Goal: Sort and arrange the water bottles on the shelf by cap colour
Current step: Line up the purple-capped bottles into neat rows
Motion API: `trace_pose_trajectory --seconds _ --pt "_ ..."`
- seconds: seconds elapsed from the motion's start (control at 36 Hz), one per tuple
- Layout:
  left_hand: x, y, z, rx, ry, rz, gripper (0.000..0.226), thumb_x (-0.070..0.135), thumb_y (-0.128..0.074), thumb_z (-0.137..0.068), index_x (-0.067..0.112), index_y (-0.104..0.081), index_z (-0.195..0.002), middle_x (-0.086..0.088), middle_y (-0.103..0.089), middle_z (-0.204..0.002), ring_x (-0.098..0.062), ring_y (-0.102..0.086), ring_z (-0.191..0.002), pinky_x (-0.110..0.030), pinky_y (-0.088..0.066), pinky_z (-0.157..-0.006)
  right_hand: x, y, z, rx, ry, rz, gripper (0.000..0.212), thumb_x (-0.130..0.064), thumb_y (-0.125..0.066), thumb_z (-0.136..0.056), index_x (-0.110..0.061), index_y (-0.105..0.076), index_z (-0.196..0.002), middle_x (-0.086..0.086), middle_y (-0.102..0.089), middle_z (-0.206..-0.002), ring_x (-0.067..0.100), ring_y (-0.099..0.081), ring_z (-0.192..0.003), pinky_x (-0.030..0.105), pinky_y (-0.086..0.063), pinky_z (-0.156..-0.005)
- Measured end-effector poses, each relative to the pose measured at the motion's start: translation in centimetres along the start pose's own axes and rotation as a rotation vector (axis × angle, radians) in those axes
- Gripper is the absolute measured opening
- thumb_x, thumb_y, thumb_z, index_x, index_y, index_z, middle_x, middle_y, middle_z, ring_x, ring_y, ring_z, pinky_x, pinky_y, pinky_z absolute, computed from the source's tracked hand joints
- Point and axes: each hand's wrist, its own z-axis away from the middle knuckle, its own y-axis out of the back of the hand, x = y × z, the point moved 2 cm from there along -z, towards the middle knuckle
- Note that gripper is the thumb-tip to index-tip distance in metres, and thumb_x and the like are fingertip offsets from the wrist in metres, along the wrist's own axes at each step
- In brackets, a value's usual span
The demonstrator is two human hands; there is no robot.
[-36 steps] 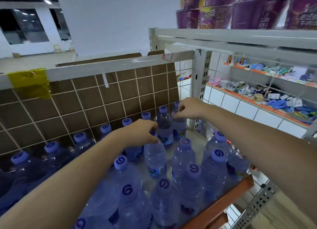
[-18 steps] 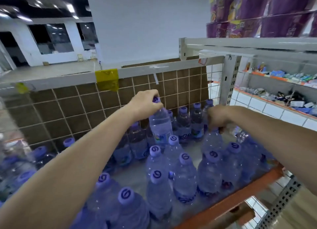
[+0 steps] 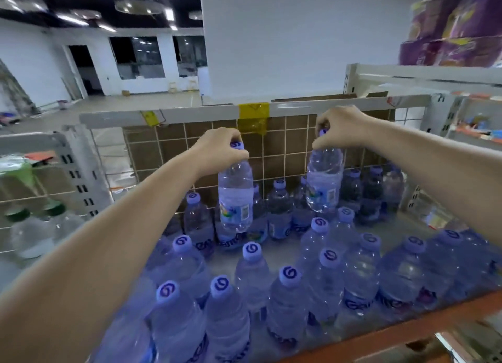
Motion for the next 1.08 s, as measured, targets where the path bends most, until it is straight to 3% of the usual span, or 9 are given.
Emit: trace_pose_trajectory --seconds 0.19,0.39,0.53,0.64,0.75,0.86,0.92,1.08 --pt "-4.4 2.8 3.3 0.031 0.069 -0.019 0.013 0.024 -0.06 -0.087 0.012 -0.061 -0.092 -0.003 -0.06 -0.084 -0.013 -0.053 -0.072 -0.024 -0.039 -0.058 -7.0 -2.4 -0.9 0.039 0.065 -0.176 0.019 -0.031 -0.071 -0.079 -0.016 -0.068 -0.091 -0.002 -0.059 -0.081 0.014 -0.053 -0.076 0.027 -0.04 -0.062" --pt "-8.8 5.1 5.7 0.038 0.128 -0.093 0.017 0.024 -0.061 -0.085 0.009 -0.061 -0.093 -0.007 -0.064 -0.089 -0.023 -0.056 -0.081 -0.033 -0.044 -0.067 -13.5 -6.1 -1.2 0.001 0.162 -0.224 0.016 -0.024 -0.072 -0.079 -0.012 -0.068 -0.088 -0.001 -0.06 -0.079 0.012 -0.052 -0.07 0.018 -0.036 -0.054" --pt "-11.3 5.8 6.9 0.044 0.136 -0.052 0.015 0.027 -0.06 -0.088 0.012 -0.058 -0.089 -0.002 -0.058 -0.082 -0.016 -0.049 -0.071 -0.028 -0.037 -0.06 -16.3 -8.9 -1.6 -0.079 0.178 -0.266 0.013 -0.026 -0.072 -0.079 -0.016 -0.066 -0.084 -0.002 -0.061 -0.08 0.014 -0.056 -0.074 0.022 -0.039 -0.056" --pt "-12.4 5.9 7.2 0.051 0.149 -0.006 0.014 0.03 -0.059 -0.089 0.016 -0.058 -0.09 0.0 -0.058 -0.078 -0.014 -0.048 -0.066 -0.029 -0.038 -0.058 -17.5 -10.5 -1.7 -0.182 0.173 -0.225 0.014 -0.027 -0.072 -0.083 -0.016 -0.066 -0.089 -0.002 -0.059 -0.088 0.016 -0.057 -0.082 0.025 -0.04 -0.065" --pt "-12.4 5.2 7.1 0.047 0.117 -0.001 0.013 0.032 -0.058 -0.089 0.019 -0.057 -0.09 -0.002 -0.061 -0.084 -0.02 -0.054 -0.075 -0.036 -0.045 -0.068 -17.8 -12.4 -1.7 -0.267 0.183 -0.157 0.014 -0.027 -0.074 -0.08 -0.018 -0.064 -0.085 -0.001 -0.06 -0.088 0.018 -0.057 -0.083 0.024 -0.039 -0.06" --pt "-11.5 4.4 6.7 0.039 0.082 -0.003 0.017 0.03 -0.056 -0.091 0.013 -0.058 -0.094 -0.004 -0.061 -0.084 -0.016 -0.05 -0.067 -0.027 -0.038 -0.056 -17.3 -13.8 -1.9 -0.312 0.16 -0.11 0.016 -0.027 -0.074 -0.079 -0.015 -0.067 -0.086 0.005 -0.066 -0.092 0.017 -0.056 -0.081 0.025 -0.043 -0.062" --pt "-11.1 3.7 6.5 0.03 0.072 -0.02 0.02 0.029 -0.057 -0.091 0.01 -0.058 -0.095 -0.005 -0.06 -0.083 -0.017 -0.049 -0.069 -0.027 -0.036 -0.057 -16.8 -14.2 -2.2 -0.328 0.14 -0.1 0.02 -0.027 -0.075 -0.078 -0.013 -0.07 -0.091 0.007 -0.068 -0.096 0.019 -0.059 -0.085 0.027 -0.045 -0.068" --pt "-11.1 0.0 6.0 -0.099 0.084 -0.06 0.02 0.03 -0.06 -0.088 0.011 -0.057 -0.089 -0.001 -0.057 -0.081 -0.02 -0.053 -0.076 -0.032 -0.039 -0.064 -15.7 -14.5 -2.5 -0.38 0.114 -0.082 0.026 -0.03 -0.074 -0.08 -0.011 -0.07 -0.099 0.005 -0.067 -0.096 0.021 -0.063 -0.09 0.027 -0.048 -0.068"
